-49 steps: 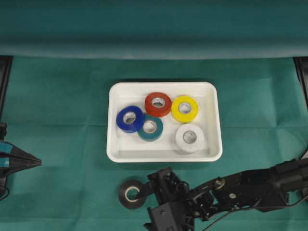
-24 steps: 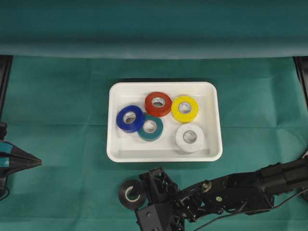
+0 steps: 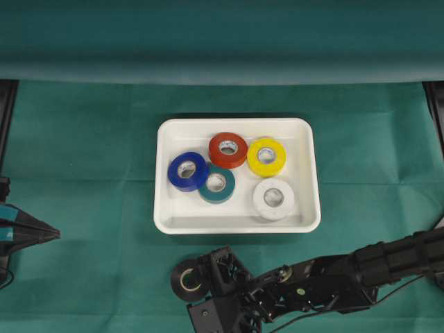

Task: Put the tape into the white case with the right arm.
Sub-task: 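Move the right gripper down onto the black tape roll and grasp it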

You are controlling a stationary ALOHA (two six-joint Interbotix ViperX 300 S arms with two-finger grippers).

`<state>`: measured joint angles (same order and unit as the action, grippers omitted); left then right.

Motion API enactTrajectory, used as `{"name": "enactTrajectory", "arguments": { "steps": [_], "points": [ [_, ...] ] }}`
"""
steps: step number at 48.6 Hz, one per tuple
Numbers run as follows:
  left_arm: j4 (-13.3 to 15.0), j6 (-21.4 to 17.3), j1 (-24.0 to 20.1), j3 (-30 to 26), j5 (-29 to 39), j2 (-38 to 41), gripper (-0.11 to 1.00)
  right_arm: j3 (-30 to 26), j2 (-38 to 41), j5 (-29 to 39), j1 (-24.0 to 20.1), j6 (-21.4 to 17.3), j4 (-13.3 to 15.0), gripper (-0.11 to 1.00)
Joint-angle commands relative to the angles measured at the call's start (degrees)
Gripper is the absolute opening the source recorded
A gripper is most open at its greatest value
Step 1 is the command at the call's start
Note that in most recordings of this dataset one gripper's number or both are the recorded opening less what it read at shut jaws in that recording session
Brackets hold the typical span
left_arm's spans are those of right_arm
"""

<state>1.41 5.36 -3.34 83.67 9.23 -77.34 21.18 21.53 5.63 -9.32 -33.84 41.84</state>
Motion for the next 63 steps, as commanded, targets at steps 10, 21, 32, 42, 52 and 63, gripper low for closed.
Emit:
{"name": "enactTrajectory", "arguments": {
  "steps": [10,21,32,42,52,63],
  "points": [
    [0.1,0.0,-0.1,-0.5,-0.6,0.4,0.0,-1.7,0.0,-0.1,1.6,-1.8,-0.9,0.58],
    [0.1,0.1,-0.1,-0.5,-0.6,0.4,0.0,-1.8,0.0,-0.3,2.1,-9.7,-0.8,0.47],
    [0.1,0.1,-0.1,-0.5,-0.5,0.4,0.0,-1.8,0.1,-0.4,2.1,-9.8,-0.5,0.46],
    [0.0,0.0,-0.1,-0.5,-0.6,0.4,0.0,-1.8,0.0,-0.4,2.0,-10.3,-0.5,0.41],
    [0.1,0.1,-0.1,-0.5,-0.6,0.4,0.0,-2.1,0.0,-0.4,2.0,-10.5,-0.6,0.08],
    [0.1,0.0,-0.1,-0.5,-0.6,0.4,0.0,-2.3,-0.1,-0.5,2.0,-10.4,-0.6,0.02]
  ]
}}
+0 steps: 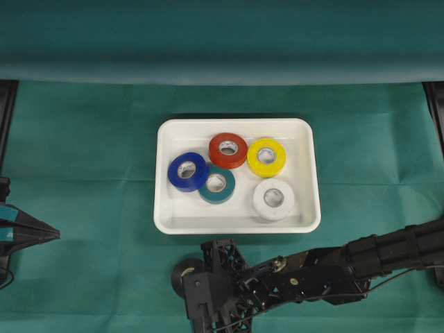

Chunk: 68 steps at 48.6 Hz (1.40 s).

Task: Put the tape into the white case with the right arm.
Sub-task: 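Move the right gripper down onto the black tape roll and grasp it, then lift the black roll into the tray's lower left corner and release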

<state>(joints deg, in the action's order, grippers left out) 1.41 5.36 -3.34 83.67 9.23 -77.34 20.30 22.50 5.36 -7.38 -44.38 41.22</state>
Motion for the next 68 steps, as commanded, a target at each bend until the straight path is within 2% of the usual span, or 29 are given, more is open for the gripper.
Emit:
{"name": "enactTrajectory", "arguments": {
  "steps": [1,13,31,45,53,68],
  "points": [
    [0.1,0.1,-0.1,-0.5,-0.6,0.4,0.0,-1.3,-1.0,-0.3,0.1,0.2,0.0,0.02],
    [0.1,0.1,-0.1,-0.5,-0.6,0.4,0.0,-1.4,-1.8,0.1,-0.3,0.4,0.2,0.02],
    [0.1,0.1,-0.1,-0.5,-0.6,0.4,0.0,-1.4,-9.2,4.3,-1.1,0.5,0.7,0.02],
    [0.1,0.1,-0.1,-0.5,-0.6,0.4,0.0,-1.4,-9.2,4.9,-1.1,0.5,0.7,0.02],
    [0.0,0.0,-0.1,-0.5,-0.6,0.4,0.0,-1.5,-9.2,6.0,0.4,0.5,1.0,0.02],
    [0.1,0.1,-0.1,-0.5,-0.6,0.4,0.0,-2.5,-9.2,8.3,5.5,0.5,3.4,0.02]
  ]
}}
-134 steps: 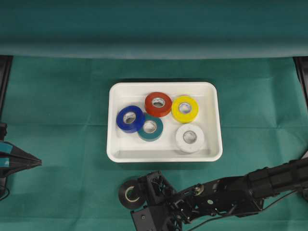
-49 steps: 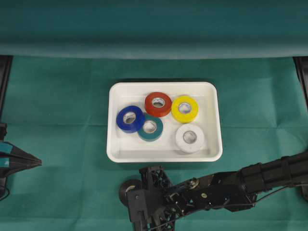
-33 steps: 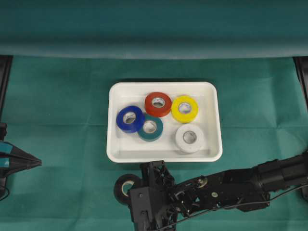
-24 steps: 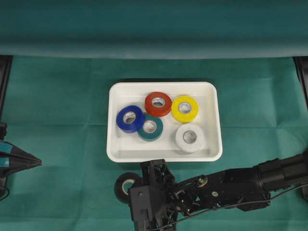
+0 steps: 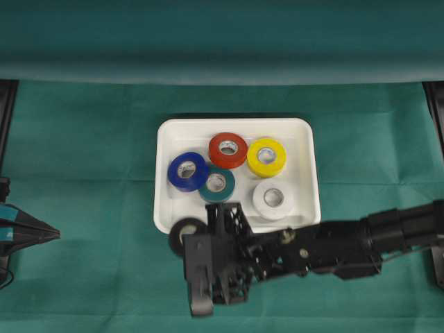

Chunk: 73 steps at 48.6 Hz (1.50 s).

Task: Put the tape into the white case with the right arm.
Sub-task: 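Lift the black roll into the tray's lower left corner and release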

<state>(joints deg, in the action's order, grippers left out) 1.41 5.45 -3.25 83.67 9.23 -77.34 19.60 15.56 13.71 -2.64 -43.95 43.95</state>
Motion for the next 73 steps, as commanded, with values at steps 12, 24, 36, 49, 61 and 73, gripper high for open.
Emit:
{"name": "enactTrajectory", "arguments": {
  "steps": [12,24,36,49,61,73],
  "points": [
    [0.1,0.0,-0.2,-0.5,-0.6,0.4,0.0,-2.3,-2.3,-0.4,5.1,0.2,2.3,0.02],
    [0.1,0.0,-0.2,-0.5,-0.6,0.4,0.0,-2.2,-2.0,-0.4,6.9,0.5,2.6,0.02],
    [0.1,-0.1,-0.2,-0.5,-0.6,0.4,0.0,-2.2,-1.6,-2.3,6.9,1.1,3.0,0.02],
    [0.1,-0.1,-0.2,-0.5,-0.6,0.4,0.0,-1.8,-1.6,-3.6,6.9,0.6,3.0,0.02],
    [0.1,0.0,-0.2,-0.5,-0.6,0.4,0.0,-1.4,-1.3,-3.5,6.9,0.3,2.8,0.6],
    [0.0,0.0,-0.2,-0.5,-0.6,0.4,0.0,-1.4,-1.3,-3.3,6.9,0.3,2.8,0.69]
  ]
}}
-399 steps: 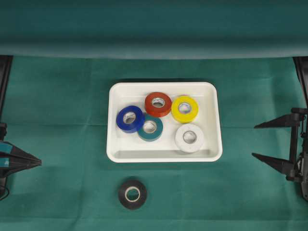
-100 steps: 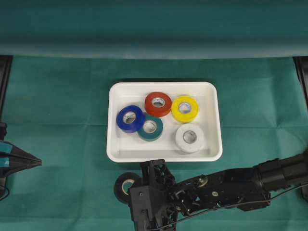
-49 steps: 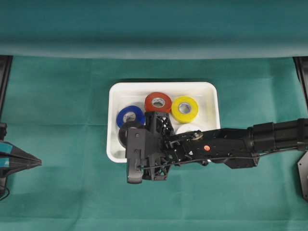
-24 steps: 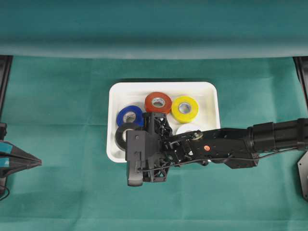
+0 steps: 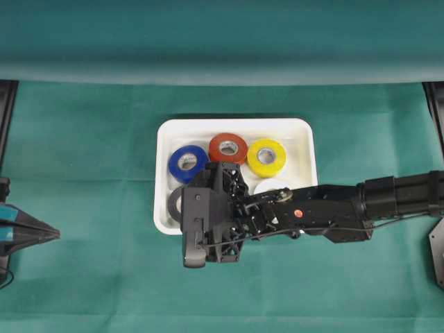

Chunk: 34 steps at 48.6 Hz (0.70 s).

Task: Put the tape into the white case with the right arm.
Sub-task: 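Lift the black roll into the tray's lower left corner and release, then withdraw the right gripper to the right over the tray edge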

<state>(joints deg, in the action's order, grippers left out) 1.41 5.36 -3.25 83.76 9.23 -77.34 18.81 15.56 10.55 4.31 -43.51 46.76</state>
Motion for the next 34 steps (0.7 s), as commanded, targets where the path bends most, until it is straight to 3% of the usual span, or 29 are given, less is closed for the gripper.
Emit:
{"name": "enactTrajectory", "arguments": {
  "steps": [1,15,34],
  "points": [
    [0.1,0.1,-0.2,-0.6,-0.6,0.4,0.0,-0.5,-1.3,-0.1,0.0,-0.2,0.1,0.69],
    [0.1,0.1,-0.2,-0.6,-0.6,0.4,0.0,3.2,-5.4,2.8,0.0,-0.2,0.0,0.69],
    [0.0,0.1,-0.2,-0.6,-0.6,0.4,0.0,15.3,-16.6,3.4,0.3,-0.4,0.0,0.69]
  ]
}}
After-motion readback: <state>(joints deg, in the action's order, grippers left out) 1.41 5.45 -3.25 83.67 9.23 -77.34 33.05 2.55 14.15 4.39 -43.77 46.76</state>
